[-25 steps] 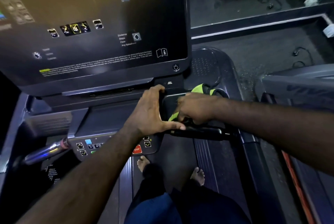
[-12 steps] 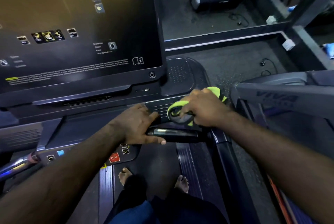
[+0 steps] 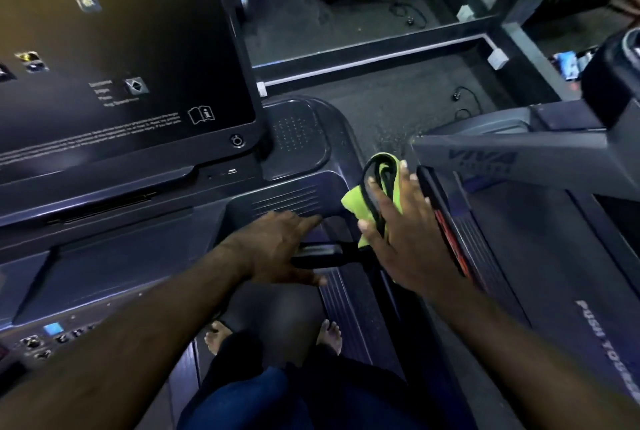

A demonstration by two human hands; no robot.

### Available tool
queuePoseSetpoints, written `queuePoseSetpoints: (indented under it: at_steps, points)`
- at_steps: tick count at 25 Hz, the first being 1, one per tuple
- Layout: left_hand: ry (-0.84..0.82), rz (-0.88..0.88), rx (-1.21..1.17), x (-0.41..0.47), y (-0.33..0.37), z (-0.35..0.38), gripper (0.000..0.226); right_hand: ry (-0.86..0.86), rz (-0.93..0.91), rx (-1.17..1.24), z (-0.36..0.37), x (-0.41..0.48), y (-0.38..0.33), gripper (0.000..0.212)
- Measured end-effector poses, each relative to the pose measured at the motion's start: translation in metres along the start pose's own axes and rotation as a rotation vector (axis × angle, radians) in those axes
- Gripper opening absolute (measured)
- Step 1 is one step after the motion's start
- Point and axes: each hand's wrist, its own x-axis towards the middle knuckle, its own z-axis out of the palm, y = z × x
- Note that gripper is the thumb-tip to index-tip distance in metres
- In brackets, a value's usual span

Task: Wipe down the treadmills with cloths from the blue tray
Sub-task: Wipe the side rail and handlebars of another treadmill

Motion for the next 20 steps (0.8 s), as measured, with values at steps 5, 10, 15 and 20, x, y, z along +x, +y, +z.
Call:
queuePoseSetpoints:
  at_steps: [5, 10, 15, 20]
  points:
    - [0.043, 0.057, 0.11, 0.002, -0.01, 0.008, 0.118, 0.181, -0.054, -0.055, 0.009, 0.07, -0.023, 0.053]
    - [0.013, 0.042, 0.096, 0.004, -0.011, 0.01, 0.119, 0.245, -0.134, -0.023, 0.006, 0.187, -0.035, 0.049]
    - [0.053, 0.023, 0.101, 0.0, -0.005, 0.004, 0.119, 0.087, -0.099, 0.036, -0.012, 0.229, -0.048, 0.062]
    - [0.107, -0.004, 0.125, 0.002, -0.004, 0.002, 0.122, 0.153, -0.142, 0.013, 0.003, 0.079, -0.018, 0.046]
